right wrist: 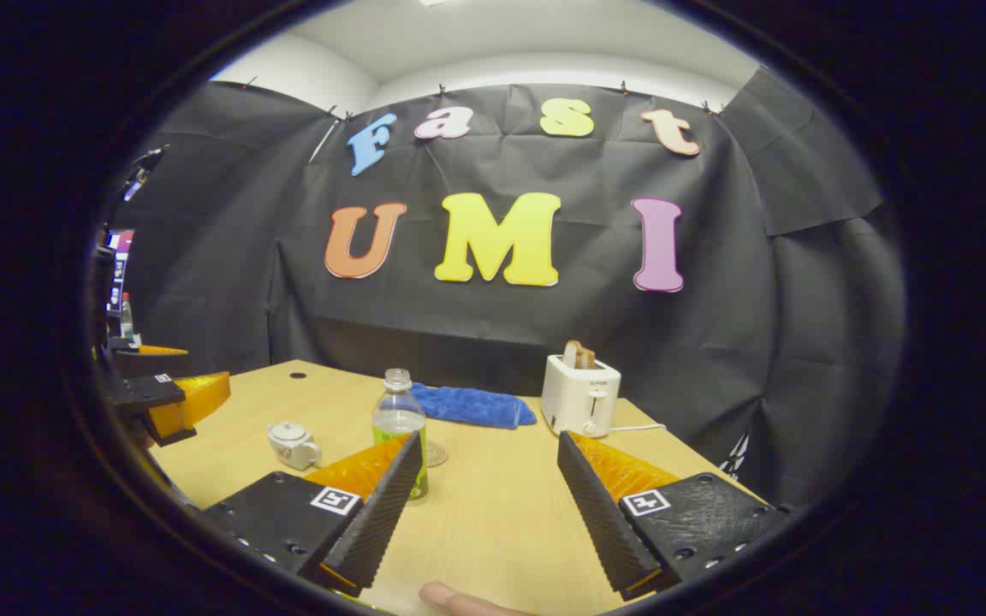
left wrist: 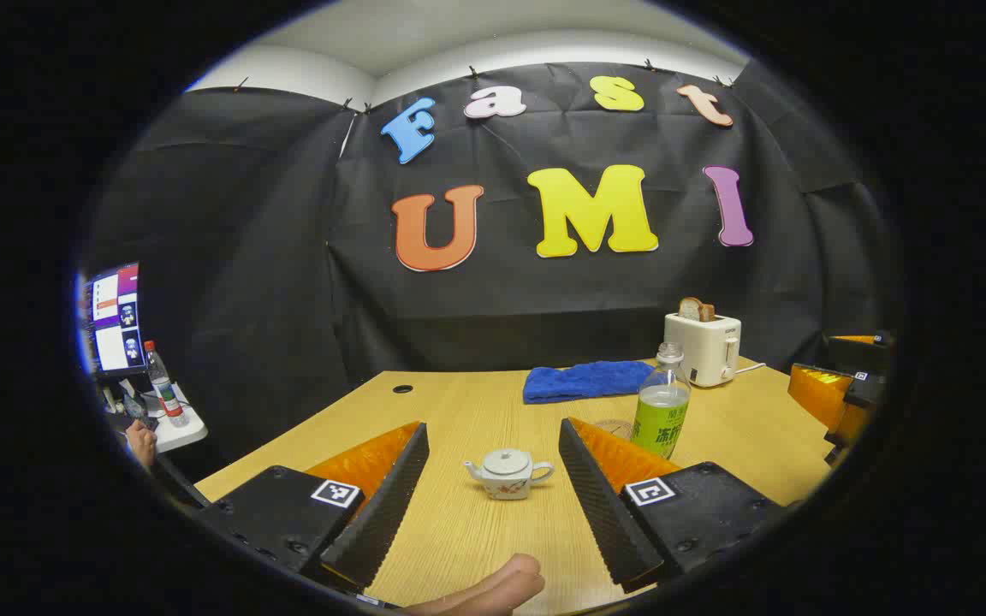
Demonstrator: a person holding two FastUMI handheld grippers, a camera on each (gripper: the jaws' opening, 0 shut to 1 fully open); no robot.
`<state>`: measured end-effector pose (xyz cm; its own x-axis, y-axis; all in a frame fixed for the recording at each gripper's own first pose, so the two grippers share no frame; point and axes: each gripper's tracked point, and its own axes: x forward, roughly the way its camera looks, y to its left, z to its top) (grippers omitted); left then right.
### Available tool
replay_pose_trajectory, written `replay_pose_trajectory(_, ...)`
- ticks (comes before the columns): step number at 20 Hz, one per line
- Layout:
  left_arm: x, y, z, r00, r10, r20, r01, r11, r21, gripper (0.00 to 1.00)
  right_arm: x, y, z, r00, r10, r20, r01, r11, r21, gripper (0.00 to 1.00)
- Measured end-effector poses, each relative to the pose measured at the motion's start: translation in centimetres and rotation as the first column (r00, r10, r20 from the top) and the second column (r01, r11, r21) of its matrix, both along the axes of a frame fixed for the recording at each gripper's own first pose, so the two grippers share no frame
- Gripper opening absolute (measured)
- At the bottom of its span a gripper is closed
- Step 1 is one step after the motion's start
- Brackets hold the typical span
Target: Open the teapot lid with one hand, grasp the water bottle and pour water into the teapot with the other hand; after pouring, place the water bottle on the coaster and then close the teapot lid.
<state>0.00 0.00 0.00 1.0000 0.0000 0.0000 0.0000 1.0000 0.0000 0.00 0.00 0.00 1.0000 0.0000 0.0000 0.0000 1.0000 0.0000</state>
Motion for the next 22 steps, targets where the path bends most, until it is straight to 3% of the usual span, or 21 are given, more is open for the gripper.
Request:
replay_pose_trajectory(6,-0.2,-0.4,0.6,1.0,-0.021,0.017,0.021,1.0,-0.011,0.99,0.2,1.1,-0.5,0.999,0.05,-0.014,-0.05,0.999,0.003,0.95)
replay_pose_trajectory(19,1.2,1.0,-0.1,0.999,-0.033,0.006,0.034,0.997,-0.063,0.99,1.0,0.6,-1.5,0.999,0.025,-0.044,-0.025,1.0,0.015,0.95)
replay_pose_trajectory(22,2.7,2.1,-0.4,0.999,0.004,0.038,-0.001,0.998,-0.06,1.0,1.3,0.2,-1.5,0.999,0.01,-0.042,-0.009,1.0,0.008,0.95)
